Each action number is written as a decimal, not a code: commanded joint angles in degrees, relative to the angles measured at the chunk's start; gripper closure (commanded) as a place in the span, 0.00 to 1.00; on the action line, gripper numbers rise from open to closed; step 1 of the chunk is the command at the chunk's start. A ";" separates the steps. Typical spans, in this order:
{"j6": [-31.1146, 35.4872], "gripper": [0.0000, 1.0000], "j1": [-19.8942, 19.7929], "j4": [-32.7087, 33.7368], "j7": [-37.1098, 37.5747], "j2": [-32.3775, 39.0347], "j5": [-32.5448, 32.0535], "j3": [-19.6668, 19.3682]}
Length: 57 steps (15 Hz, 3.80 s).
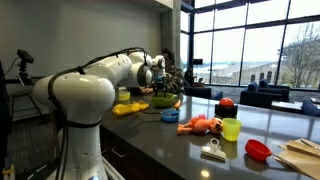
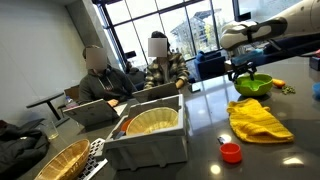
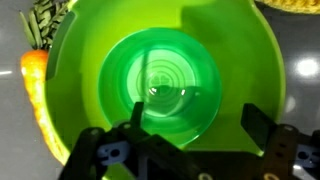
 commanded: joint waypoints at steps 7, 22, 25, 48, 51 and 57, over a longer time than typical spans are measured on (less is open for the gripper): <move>-0.11 0.00 -0.17 -0.35 -2.07 0.41 -0.41 -0.06; -0.80 0.63 -1.04 1.01 -5.33 2.55 -0.03 0.35; -0.83 0.86 -1.25 1.02 -5.54 2.48 -0.05 0.32; 2.42 0.99 -0.77 -0.05 -8.04 -2.40 -1.44 -0.66; 1.89 0.99 -0.55 -0.13 -9.47 -3.35 -2.34 -1.04; -0.01 0.99 1.70 -0.18 -12.76 -6.64 -6.50 -2.84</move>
